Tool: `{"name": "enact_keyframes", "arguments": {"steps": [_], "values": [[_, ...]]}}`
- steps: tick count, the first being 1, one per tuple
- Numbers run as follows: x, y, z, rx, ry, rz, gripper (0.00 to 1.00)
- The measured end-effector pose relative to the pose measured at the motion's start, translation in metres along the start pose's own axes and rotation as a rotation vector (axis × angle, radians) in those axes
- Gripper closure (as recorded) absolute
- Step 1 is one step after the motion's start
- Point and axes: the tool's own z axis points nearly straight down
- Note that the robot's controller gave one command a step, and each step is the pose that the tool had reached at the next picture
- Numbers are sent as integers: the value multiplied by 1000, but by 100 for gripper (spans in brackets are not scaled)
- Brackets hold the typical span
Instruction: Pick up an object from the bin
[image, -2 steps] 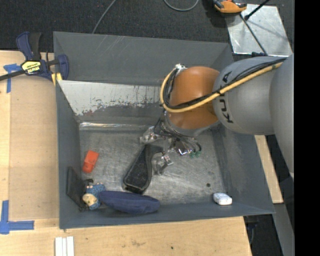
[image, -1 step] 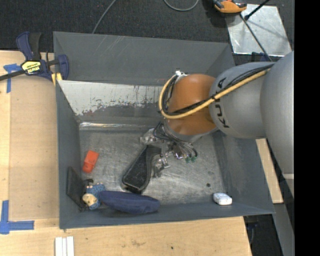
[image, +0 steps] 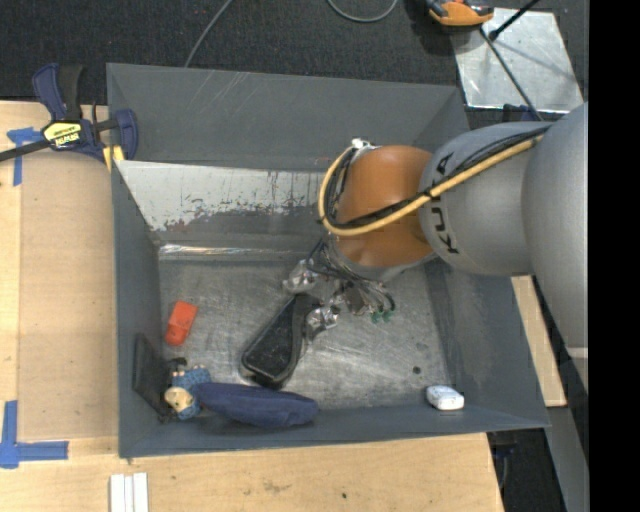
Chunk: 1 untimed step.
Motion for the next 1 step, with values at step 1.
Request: {"name": "enact_keyframes", "arguments": {"steps": [1], "values": [[-29,-33,-126,-3,19,-204,100]]}}
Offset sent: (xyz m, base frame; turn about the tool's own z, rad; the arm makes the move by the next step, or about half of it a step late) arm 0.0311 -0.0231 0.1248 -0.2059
